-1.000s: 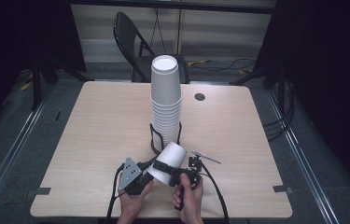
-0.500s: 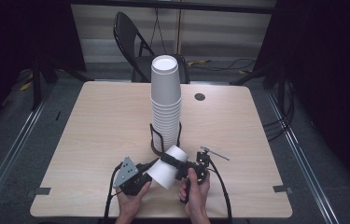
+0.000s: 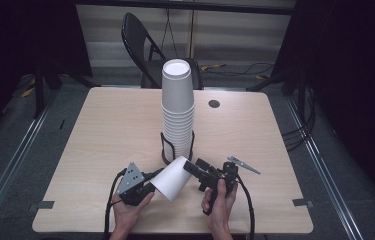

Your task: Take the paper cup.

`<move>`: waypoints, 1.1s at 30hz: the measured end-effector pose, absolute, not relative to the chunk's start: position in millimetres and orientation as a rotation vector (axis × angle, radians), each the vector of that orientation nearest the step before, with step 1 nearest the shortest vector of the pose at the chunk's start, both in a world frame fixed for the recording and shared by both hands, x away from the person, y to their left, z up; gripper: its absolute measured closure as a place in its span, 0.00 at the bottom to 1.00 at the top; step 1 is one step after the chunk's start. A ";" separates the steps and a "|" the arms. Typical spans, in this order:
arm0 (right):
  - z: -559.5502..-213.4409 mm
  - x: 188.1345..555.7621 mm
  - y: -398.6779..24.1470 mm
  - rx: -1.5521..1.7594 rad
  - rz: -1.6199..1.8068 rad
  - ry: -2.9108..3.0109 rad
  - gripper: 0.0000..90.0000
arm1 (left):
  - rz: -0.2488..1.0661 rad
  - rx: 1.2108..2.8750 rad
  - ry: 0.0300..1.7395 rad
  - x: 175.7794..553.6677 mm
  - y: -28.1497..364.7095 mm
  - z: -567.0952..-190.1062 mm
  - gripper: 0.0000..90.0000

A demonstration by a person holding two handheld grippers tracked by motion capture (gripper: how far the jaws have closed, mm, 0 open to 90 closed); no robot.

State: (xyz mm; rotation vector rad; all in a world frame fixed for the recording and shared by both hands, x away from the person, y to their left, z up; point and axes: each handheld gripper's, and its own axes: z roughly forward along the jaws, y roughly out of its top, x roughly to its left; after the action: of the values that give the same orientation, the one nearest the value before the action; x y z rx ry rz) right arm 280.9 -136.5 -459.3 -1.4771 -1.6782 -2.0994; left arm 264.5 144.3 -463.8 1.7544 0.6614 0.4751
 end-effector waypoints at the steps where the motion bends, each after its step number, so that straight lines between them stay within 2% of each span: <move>1: -458.9 279.7 -137.8 -1.473 -2.107 -1.700 0.14 | 0.475 1.765 0.669 265.1 145.5 -462.5 0.96; 12: -463.7 269.7 -150.2 -1.450 -2.120 -1.971 0.14 | 0.459 1.903 0.666 272.1 149.7 -448.3 0.96; 23: -470.5 260.4 -141.5 -1.400 -2.209 -2.453 0.14 | 0.406 2.047 0.653 282.9 149.6 -432.3 0.96; 33: -474.4 253.9 -136.0 -1.312 -2.107 -2.754 0.15 | 0.387 2.138 0.648 291.7 147.1 -415.6 0.96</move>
State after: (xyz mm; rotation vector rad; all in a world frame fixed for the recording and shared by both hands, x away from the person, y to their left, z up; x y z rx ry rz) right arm 253.9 -136.0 -474.4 -1.3117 -2.7544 -2.1070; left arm 291.7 147.1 -415.6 2.1379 0.6485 0.3868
